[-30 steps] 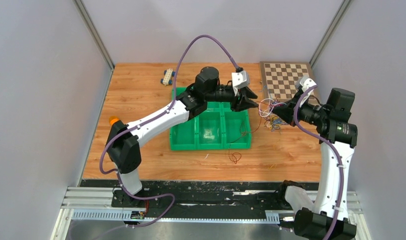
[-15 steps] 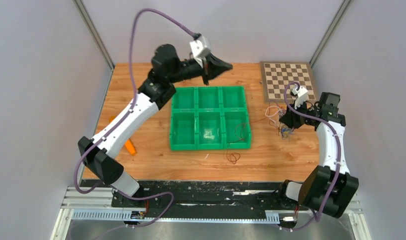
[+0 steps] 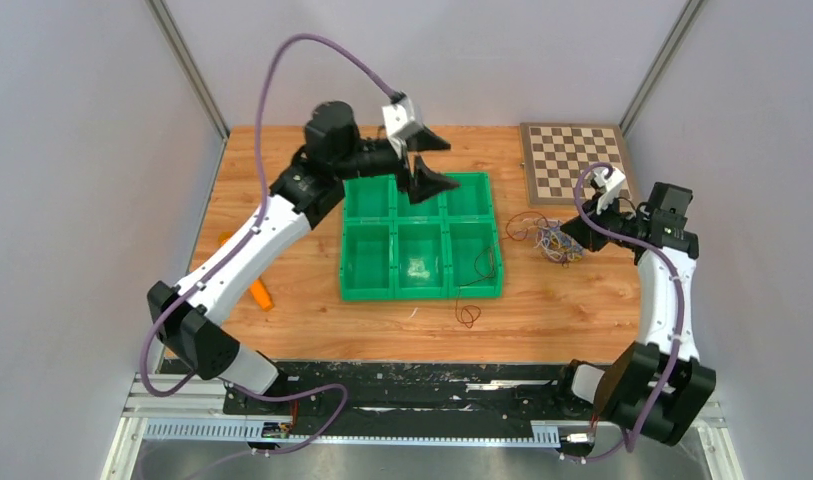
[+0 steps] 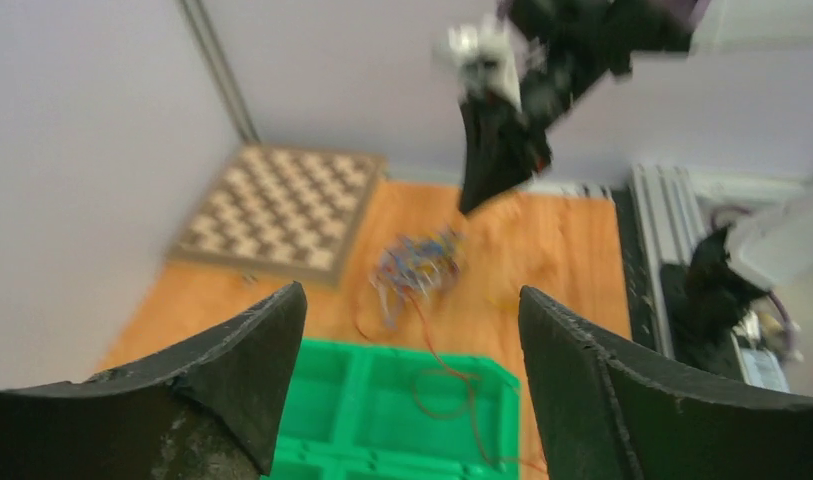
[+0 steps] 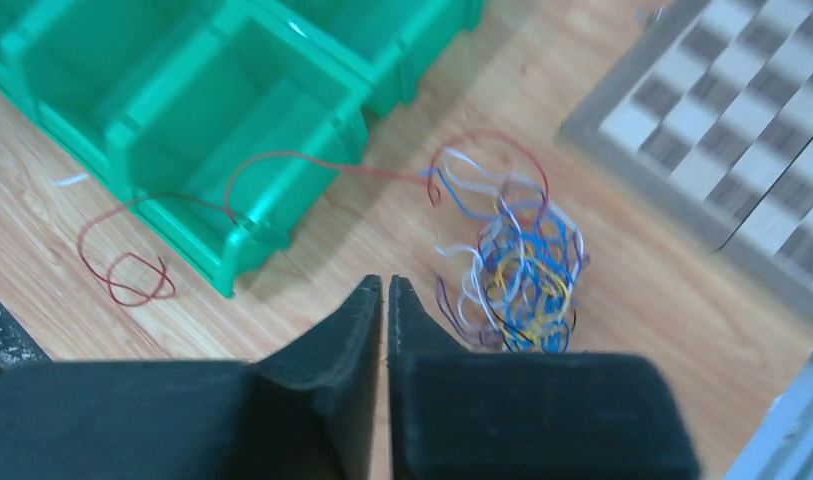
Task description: Untangle the cables
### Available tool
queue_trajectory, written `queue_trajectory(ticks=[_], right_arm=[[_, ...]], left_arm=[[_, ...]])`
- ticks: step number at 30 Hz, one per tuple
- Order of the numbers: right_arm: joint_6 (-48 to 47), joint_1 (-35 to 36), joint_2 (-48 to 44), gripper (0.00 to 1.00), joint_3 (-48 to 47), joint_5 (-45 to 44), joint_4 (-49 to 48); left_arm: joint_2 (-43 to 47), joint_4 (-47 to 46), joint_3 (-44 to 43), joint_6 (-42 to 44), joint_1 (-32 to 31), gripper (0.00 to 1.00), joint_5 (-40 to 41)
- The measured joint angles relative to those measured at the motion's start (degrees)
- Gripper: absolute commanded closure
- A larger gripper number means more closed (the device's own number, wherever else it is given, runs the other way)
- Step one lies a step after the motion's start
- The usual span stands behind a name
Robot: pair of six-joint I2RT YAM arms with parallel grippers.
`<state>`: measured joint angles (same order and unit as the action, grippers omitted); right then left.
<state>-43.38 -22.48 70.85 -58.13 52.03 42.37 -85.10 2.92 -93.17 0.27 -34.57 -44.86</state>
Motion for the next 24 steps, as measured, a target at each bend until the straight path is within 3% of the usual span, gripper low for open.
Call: queue_trajectory(ticks=[2, 3, 4, 8, 12, 15, 24], right_arm=[[0.63, 0.98, -3.37, 0.49, -1.16, 1.42, -0.07], [0.79, 1.92, -5.40, 0.37, -1.62, 1.70, -0.22], [0.76, 2.69, -6.95, 0.33, -1.79, 1.70, -0.26], [-0.26, 4.26, -7.72, 0.33, -1.68, 0.07, -0.44], [-0.85, 4.26, -0.92, 0.32, -1.68, -1.38, -0.57], [-1.86, 5.05, 4.55, 0.29, -1.38, -2.40, -0.72], [-7.48, 10.34, 16.55, 0.26, -0.94, -4.57, -4.94]], left_arm=[[-0.87, 1.64, 4.59, 2.19, -2.16, 0.12, 0.42], [-1.70, 2.49, 6.32, 3.13, -3.50, 0.12, 0.52], [-2.62, 2.89, 7.50, 3.69, -4.90, 0.11, 0.66], [-8.68, 3.06, 8.81, 3.61, -9.44, 0.10, 1.55], [-14.40, 1.40, 8.61, 1.01, -11.26, 0.05, 2.97], [-16.90, 0.68, 8.59, -1.27, -10.64, 0.00, 3.61], [-15.63, -3.50, 8.94, -4.48, -6.60, 0.00, 2.97]])
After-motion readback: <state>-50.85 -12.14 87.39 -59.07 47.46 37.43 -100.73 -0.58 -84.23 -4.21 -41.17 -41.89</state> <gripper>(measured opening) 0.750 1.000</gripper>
